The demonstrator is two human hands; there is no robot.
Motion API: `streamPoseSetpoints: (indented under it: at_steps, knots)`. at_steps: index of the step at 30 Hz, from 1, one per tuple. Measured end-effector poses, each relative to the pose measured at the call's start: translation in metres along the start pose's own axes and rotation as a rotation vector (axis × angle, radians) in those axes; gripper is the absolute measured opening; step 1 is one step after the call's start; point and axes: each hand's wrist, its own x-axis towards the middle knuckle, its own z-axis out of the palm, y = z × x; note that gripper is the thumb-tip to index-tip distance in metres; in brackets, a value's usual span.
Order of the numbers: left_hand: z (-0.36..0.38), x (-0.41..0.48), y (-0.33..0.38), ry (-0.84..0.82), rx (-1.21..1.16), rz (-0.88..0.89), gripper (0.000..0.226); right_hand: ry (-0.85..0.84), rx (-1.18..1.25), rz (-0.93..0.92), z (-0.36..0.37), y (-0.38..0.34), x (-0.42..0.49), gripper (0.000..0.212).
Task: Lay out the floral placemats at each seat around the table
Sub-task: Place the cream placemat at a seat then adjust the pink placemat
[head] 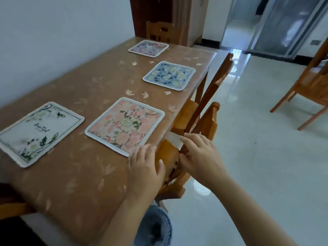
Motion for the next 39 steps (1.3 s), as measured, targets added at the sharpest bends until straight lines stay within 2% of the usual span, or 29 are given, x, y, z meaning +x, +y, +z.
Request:
streamPoseSetpoints:
  at_steps: [7, 17, 23, 28, 31, 35, 39]
  knots:
    - [0.023, -0.010, 0.068, -0.009, 0.017, -0.150, 0.038, -0.023, 0.026, -0.106, -0.041, 0.074, -0.004, 0.042]
    - [0.055, 0.034, 0.077, 0.082, 0.075, -0.262, 0.036, -0.031, 0.037, -0.238, -0.035, 0.116, 0.046, 0.042]
    - [0.092, 0.098, 0.055, 0.140, 0.096, -0.295, 0.035, -0.046, 0.019, -0.333, -0.016, 0.139, 0.126, 0.042]
    - [0.112, 0.157, 0.017, 0.125, 0.114, -0.446, 0.039, -0.143, 0.000, -0.500, 0.017, 0.127, 0.213, 0.043]
    - [0.118, 0.178, -0.006, 0.153, 0.127, -0.457, 0.041, -0.185, -0.009, -0.579, 0.041, 0.118, 0.257, 0.042]
    - [0.131, 0.189, -0.033, 0.147, 0.192, -0.451, 0.037, -0.320, -0.011, -0.663, 0.080, 0.109, 0.295, 0.042]
    - [0.148, 0.183, -0.057, 0.101, 0.180, -0.528, 0.037, -0.430, 0.008, -0.722, 0.120, 0.108, 0.310, 0.044]
